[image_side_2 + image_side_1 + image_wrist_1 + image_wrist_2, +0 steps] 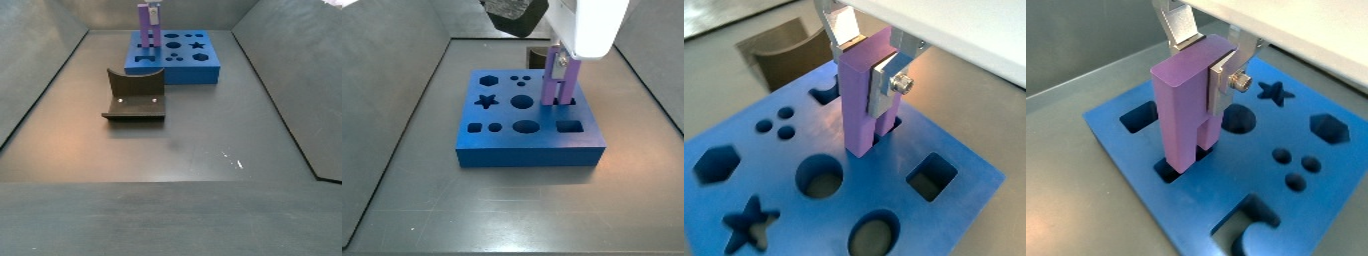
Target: Insert the double-square object.
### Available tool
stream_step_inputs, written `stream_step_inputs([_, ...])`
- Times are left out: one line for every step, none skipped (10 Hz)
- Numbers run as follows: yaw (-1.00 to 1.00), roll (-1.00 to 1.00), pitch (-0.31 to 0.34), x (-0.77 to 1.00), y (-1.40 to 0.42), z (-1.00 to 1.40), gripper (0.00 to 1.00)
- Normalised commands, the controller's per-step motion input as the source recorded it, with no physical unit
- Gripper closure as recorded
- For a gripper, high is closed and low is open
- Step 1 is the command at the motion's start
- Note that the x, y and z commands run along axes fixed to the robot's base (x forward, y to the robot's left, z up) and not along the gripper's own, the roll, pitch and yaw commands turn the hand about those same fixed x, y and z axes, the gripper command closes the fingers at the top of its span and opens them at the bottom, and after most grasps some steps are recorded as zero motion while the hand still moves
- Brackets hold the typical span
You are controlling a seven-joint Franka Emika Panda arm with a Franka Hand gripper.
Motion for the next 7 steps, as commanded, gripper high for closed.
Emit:
stream_step_inputs([-0.29,0.07,0.026,0.13,0.02,-0.22,1.0])
stream_step_inputs([-0.13,0.02,0.0,0.0,0.09,-0.19,1.0])
stream_step_inputs([-0.38,-0.01,0.0,0.09,0.0,-0.42,1.0])
stream_step_inputs([-0.26,0.0,0.0,0.11,0.0,-0.45,1.0])
stream_step_inputs([-0.23,-0.02,0.0,0.0,0.0,-0.45,1.0])
stream_step_inputs([-0.33,-0.08,0.0,0.0,0.0,-0.41,1.0])
stream_step_inputs([-0.05,0.0,0.0,0.0,0.0,-0.39,1.0])
